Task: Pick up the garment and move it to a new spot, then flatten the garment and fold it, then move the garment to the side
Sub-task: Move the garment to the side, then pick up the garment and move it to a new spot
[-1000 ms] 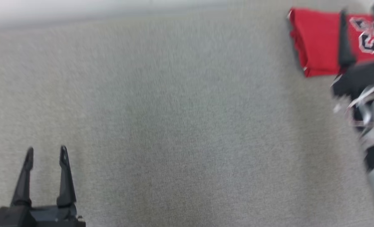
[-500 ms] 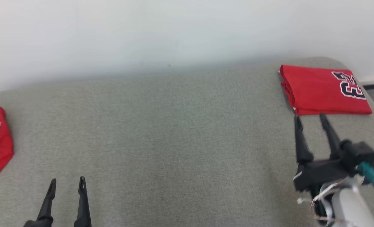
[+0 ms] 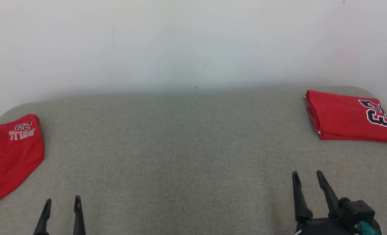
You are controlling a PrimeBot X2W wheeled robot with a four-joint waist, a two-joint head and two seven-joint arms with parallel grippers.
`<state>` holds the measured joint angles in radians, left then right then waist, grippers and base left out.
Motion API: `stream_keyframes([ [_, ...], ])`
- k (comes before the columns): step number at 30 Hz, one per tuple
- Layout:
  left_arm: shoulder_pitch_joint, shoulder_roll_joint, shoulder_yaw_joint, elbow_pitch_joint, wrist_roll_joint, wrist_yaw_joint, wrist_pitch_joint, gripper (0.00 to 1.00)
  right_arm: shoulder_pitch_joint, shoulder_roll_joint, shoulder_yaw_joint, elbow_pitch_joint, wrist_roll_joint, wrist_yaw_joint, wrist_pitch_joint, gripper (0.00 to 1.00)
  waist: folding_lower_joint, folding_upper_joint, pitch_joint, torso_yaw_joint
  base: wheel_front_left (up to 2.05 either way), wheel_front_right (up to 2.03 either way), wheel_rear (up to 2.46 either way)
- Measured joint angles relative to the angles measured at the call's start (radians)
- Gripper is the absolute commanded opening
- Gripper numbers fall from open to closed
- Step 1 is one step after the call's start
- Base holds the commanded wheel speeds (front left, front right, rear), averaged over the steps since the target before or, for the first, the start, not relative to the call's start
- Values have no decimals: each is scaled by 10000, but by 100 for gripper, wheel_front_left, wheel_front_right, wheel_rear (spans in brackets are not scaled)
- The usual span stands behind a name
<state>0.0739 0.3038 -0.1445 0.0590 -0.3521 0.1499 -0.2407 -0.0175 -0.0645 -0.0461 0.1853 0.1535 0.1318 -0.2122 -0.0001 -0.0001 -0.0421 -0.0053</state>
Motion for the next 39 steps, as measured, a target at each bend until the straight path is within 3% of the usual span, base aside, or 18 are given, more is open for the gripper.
stream_keyframes([
  [11, 295, 209, -88, 144, 65, 173, 318, 100, 440, 123, -105, 109, 178, 0, 54, 100, 1, 1, -383, 270, 0, 0, 0],
  [39, 433, 430, -337, 176, 54, 88, 267, 100, 591, 127, -48, 192, 309, 0, 349, 100, 2, 1, -488, 460, 0, 0, 0],
])
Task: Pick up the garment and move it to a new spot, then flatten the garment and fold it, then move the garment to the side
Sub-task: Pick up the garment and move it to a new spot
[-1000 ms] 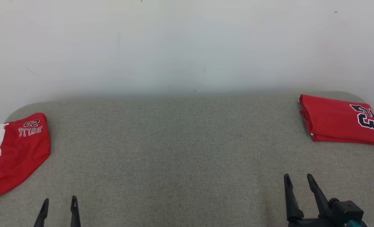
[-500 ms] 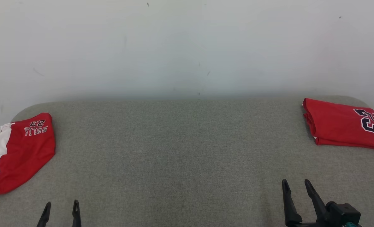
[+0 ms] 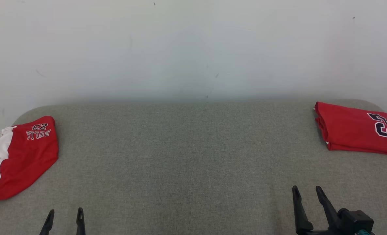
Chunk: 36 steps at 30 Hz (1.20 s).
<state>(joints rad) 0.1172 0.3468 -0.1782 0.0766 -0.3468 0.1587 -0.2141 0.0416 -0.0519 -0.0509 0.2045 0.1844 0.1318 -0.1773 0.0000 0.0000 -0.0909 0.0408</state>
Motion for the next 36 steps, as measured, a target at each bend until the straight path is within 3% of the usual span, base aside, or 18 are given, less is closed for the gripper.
stream_keyframes([
  [21, -9, 84, -19, -50, -161, 132, 0, 100, 102, 2, -136, 29, 82, 0, -67, 100, 0, 0, -19, 190, 0, 0, 0],
  [28, -213, 207, -88, -81, -159, 86, 180, 100, 270, 0, -280, 128, 182, 0, -128, 100, 0, 0, -10, 948, 0, 0, 0],
  [36, -259, 391, 27, -217, -224, 182, 341, 100, 220, 4, -184, 345, 288, 0, -280, 100, 1, 0, 18, 2330, 0, 0, 0],
])
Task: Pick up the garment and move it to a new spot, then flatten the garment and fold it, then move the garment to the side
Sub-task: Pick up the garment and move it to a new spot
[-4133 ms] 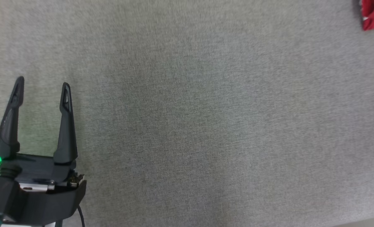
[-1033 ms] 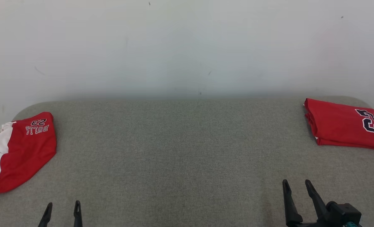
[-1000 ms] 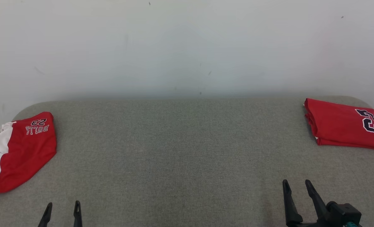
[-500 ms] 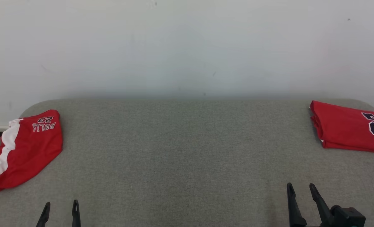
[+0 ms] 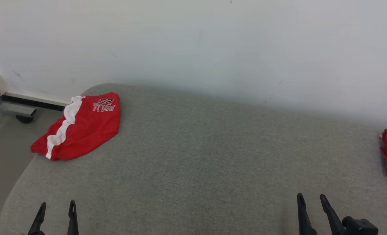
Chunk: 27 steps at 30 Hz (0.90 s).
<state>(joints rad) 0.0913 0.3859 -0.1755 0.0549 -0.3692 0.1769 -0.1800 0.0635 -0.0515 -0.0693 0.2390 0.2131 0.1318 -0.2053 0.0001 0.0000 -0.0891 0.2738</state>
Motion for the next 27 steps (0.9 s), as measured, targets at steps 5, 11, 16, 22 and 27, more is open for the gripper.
stream_keyframes([
  [5, 56, 77, 144, -117, -52, 109, 54, 100, -53, -2, 167, 144, 94, 0, -75, 100, 0, 1, 11, 1125, 0, 0, 0],
  [11, 327, 61, 470, -385, -161, 430, -146, 100, -712, 2, 570, 267, -21, 0, -12, 100, 0, 0, 158, 1851, 0, 0, 0],
  [16, 643, 8, 713, -640, -309, 642, -313, 100, -1145, 6, 892, 516, -125, 0, 23, 100, 0, 0, 478, 2228, 0, 0, 0],
  [22, 770, -33, 813, -759, -376, 755, -389, 100, -1369, 6, 1053, 723, -150, 0, -19, 100, 0, 2, 733, 2441, 0, 0, 0],
  [27, 817, -46, 834, -752, -447, 790, -399, 100, -1415, 6, 1078, 759, -213, 0, -59, 100, 0, 2, 732, 2441, 0, 0, 0],
])
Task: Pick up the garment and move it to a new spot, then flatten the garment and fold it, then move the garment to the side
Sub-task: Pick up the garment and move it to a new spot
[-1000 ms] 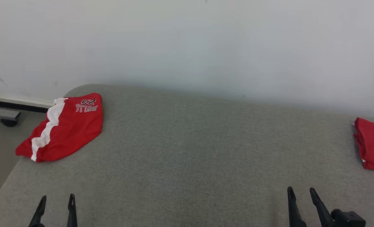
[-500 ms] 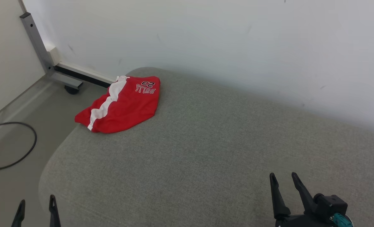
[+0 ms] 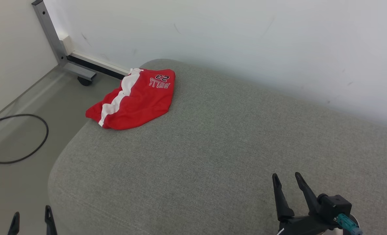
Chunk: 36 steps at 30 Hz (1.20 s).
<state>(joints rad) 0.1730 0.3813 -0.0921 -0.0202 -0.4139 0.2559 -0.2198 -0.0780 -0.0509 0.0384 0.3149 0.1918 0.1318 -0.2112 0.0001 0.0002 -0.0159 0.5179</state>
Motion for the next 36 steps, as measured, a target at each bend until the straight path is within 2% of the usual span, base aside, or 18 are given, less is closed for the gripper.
stream_keyframes([
  [7, -326, 35, 23, 117, -125, -27, 77, 100, 171, -2, -138, -19, 2, 0, -65, 100, 0, 0, -77, -55, 0, 0, 0],
  [13, -1631, 380, -6, 545, -282, -545, 474, 100, 645, -2, -562, -357, -13, 0, -104, 100, -1, -1, -210, -184, 0, 0, 0],
  [17, -2812, 681, 336, 974, -660, -876, 437, 100, 591, 10, -665, -1022, -357, 0, 111, 100, -3, -1, -206, -427, 0, 0, 0],
  [26, -5759, 1595, 1124, 2359, -1342, -1647, 397, 100, 160, 12, -961, -2972, -1057, -2, 892, 100, -1, -2, 416, -1385, 0, 0, 0],
  [36, -8844, 2476, 1287, 5248, -1962, -2709, 732, 100, -131, -2, -1254, -5315, -1513, 0, 1616, 100, 1, -1, 2290, -2797, 0, 0, 0],
])
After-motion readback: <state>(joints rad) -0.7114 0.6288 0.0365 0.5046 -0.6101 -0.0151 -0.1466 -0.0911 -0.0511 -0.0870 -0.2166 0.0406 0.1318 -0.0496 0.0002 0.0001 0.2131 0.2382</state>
